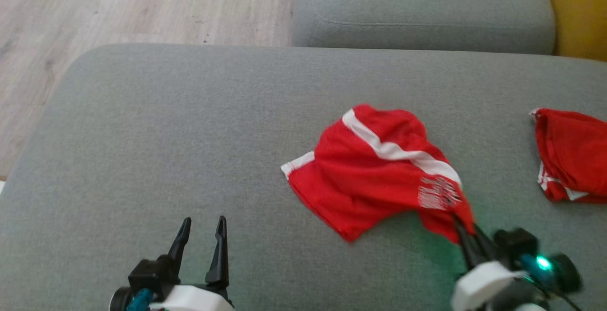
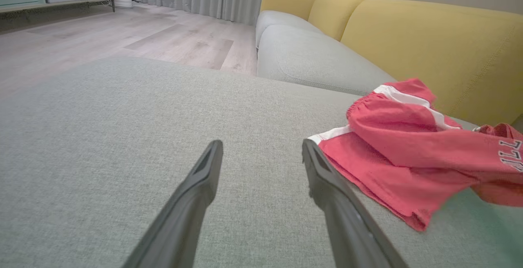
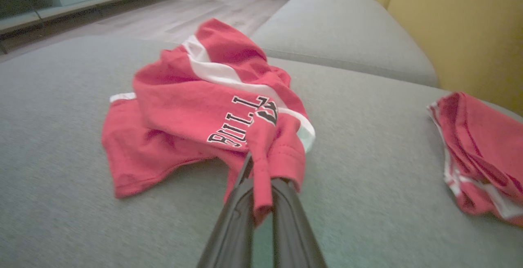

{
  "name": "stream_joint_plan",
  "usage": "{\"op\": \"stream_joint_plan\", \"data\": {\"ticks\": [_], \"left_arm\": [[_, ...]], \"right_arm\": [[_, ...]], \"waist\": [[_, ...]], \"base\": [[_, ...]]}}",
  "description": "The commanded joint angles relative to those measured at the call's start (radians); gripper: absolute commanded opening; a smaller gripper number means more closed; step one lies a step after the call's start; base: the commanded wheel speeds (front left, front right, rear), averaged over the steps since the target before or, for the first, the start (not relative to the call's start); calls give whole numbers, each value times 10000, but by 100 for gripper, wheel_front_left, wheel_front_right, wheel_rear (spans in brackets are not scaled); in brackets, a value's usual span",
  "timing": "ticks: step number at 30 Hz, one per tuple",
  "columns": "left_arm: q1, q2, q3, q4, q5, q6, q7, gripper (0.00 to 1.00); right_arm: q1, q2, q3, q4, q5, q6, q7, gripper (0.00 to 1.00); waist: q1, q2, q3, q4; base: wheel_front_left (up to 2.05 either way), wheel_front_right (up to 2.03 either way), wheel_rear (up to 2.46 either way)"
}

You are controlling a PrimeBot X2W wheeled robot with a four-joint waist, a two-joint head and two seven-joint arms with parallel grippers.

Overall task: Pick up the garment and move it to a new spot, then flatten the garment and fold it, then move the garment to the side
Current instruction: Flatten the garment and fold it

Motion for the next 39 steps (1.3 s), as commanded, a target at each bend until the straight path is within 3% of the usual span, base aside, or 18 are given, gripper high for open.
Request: {"op": "stream_joint_plan", "data": {"ticks": [1, 7, 8, 9, 10, 16, 21, 28, 33, 39], "left_arm": [[-305, 118, 354, -282, 35, 15, -103, 100], [-318, 149, 312, -278, 40, 20, -77, 100], [-321, 151, 300, -287, 42, 29, -66, 100], [-324, 157, 295, -294, 40, 32, -57, 100], [-325, 168, 297, -299, 33, 36, -51, 100], [-292, 235, 310, -375, 10, 108, -16, 100], [-300, 255, 310, -406, -18, 120, -9, 100], [-426, 159, 249, -394, -18, 82, -11, 100], [-590, 91, 254, -371, 1, 54, -23, 100], [-821, -78, 327, -297, 28, -3, -59, 100]], "right_arm": [[-205, -52, -263, -208, -100, 65, -40, 0], [-261, -52, -1174, 813, -134, 65, -465, 0], [-304, -52, -1344, 1009, -163, 65, -571, 12], [-350, -52, -1478, 1183, -154, 65, -689, 43], [-390, -52, -1605, 1316, -129, 65, -806, 100], [-346, -52, -2141, 1467, -91, 65, -1110, 100], [-311, -52, -2318, 465, -79, 65, -1129, 100], [-656, -52, -964, -1277, 767, 65, -496, 100], [-1651, -52, 343, -666, 992, 65, -140, 100], [-3070, -356, 1036, 1016, 683, 65, 184, 100]], "waist": [[1, -1, 34, -60], [1, -1, 58, -172], [1, -1, 56, -195], [1, -1, 52, -218], [1, -1, 46, -250], [1, -1, -32, -413], [1, -1, -108, -459], [1, -1, -52, -99], [1, -1, 192, 440], [1, -1, 658, 1215]], "base": [[0, 0, 0], [0, 0, 0], [0, 0, 0], [0, 0, 0], [0, 0, 0], [0, 0, 0], [0, 0, 0], [0, 0, 0], [0, 0, 0], [0, 0, 0]]}}
